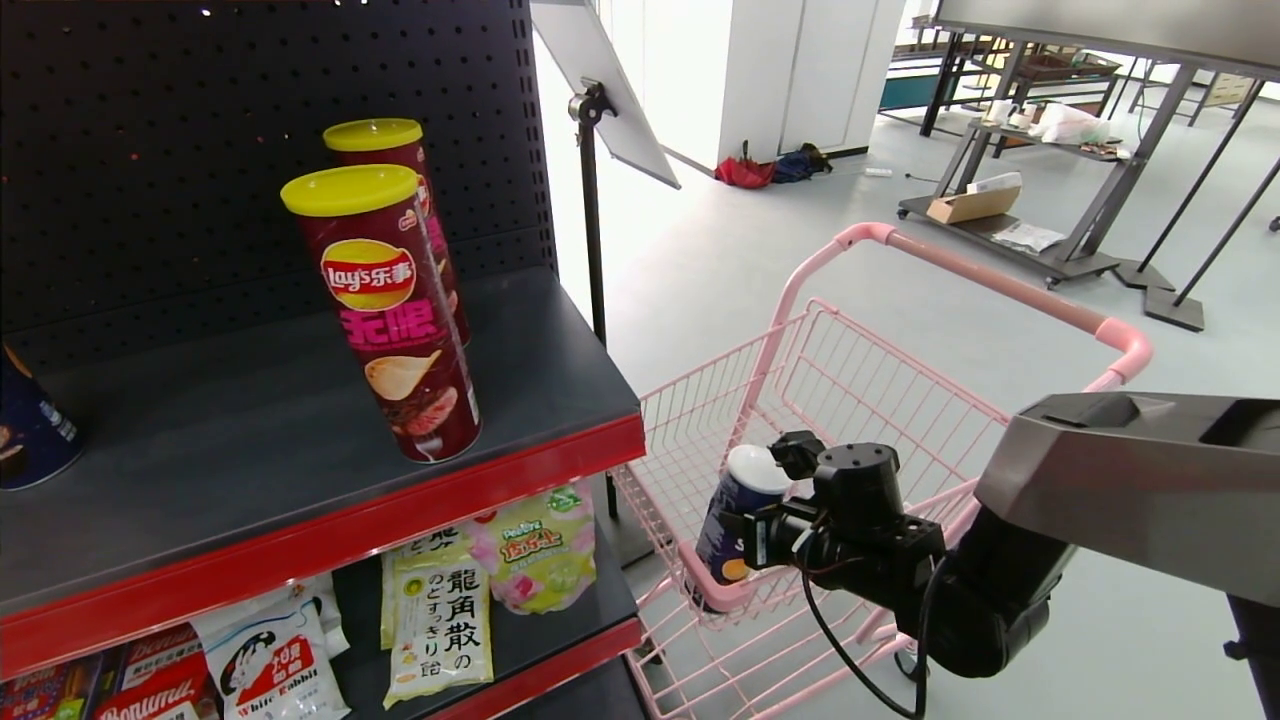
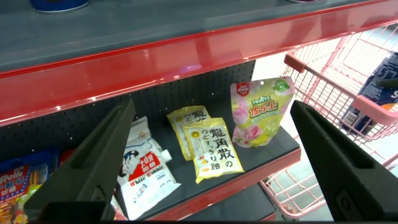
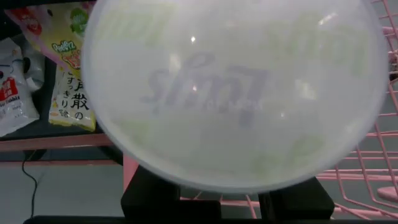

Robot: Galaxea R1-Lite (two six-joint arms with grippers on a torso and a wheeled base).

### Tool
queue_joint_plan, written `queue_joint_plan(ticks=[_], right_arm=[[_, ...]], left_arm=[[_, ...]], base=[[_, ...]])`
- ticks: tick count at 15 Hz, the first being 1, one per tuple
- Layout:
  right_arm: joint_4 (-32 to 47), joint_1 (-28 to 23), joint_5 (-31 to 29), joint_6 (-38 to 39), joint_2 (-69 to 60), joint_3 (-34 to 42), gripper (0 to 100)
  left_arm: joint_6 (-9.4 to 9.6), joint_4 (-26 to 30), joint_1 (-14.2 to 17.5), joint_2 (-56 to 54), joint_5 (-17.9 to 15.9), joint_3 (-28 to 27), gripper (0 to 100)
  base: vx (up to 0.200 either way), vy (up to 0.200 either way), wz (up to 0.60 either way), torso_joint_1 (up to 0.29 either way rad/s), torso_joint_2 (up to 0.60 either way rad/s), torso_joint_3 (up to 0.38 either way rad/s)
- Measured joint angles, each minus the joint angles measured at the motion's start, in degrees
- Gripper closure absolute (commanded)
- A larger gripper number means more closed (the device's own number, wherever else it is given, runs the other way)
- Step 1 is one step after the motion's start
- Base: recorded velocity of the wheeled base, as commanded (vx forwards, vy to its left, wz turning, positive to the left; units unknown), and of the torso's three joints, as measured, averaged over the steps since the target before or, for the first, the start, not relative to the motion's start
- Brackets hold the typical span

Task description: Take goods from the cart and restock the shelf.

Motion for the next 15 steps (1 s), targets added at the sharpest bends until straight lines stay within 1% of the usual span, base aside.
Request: queue_joint_plan(ticks=[2,4,5,7,8,10,12,13,15], right_arm=[[1.67,-0.16,-0.84,-0.66,-1.43,-0.24,100],[5.19,-1.1,-1.28,-3.18,-5.1,-1.9,100],[7.61,-1.76,-1.34,-4.62,-7.3,-3.15,100],[14.42,-3.45,-1.48,-7.06,-12.85,-8.11,100],[19.41,-4.3,-1.73,-7.91,-16.01,-11.3,100],[32.27,-5.46,-3.52,-8.98,-23.84,-18.03,100],[44.26,-6.1,-7.38,-9.58,-32.89,-23.24,100],[50.62,-6.23,-10.17,-10.42,-37.49,-24.66,100],[62.83,-6.28,-13.95,-11.74,-47.69,-25.36,100]], left_arm=[[0.0,0.0,0.0,0.0,0.0,0.0,0],[0.0,0.02,0.0,0.0,0.0,0.0,0],[0.0,0.02,0.0,0.0,0.0,0.0,0],[0.0,0.05,0.0,0.0,0.0,0.0,0],[0.0,0.05,0.0,0.0,0.0,0.0,0],[0.0,0.05,0.0,0.0,-0.01,0.0,0],[0.0,0.05,0.0,0.0,-0.06,0.0,0],[0.0,0.05,0.0,0.0,-0.12,0.0,0],[0.0,0.07,0.0,0.0,-0.15,0.0,0]], base=[[0.0,0.0,0.0,0.0,0.0,0.0],[0.0,0.0,0.0,0.0,0.0,0.0],[0.0,0.0,0.0,0.0,0.0,0.0],[0.0,0.0,0.0,0.0,0.0,0.0],[0.0,0.0,0.0,0.0,0.0,0.0],[0.0,0.0,0.0,0.0,0.0,0.0],[0.0,0.0,0.0,0.0,0.0,0.0],[0.0,0.0,0.0,0.0,0.0,0.0],[0.0,0.0,0.0,0.0,0.0,0.0]])
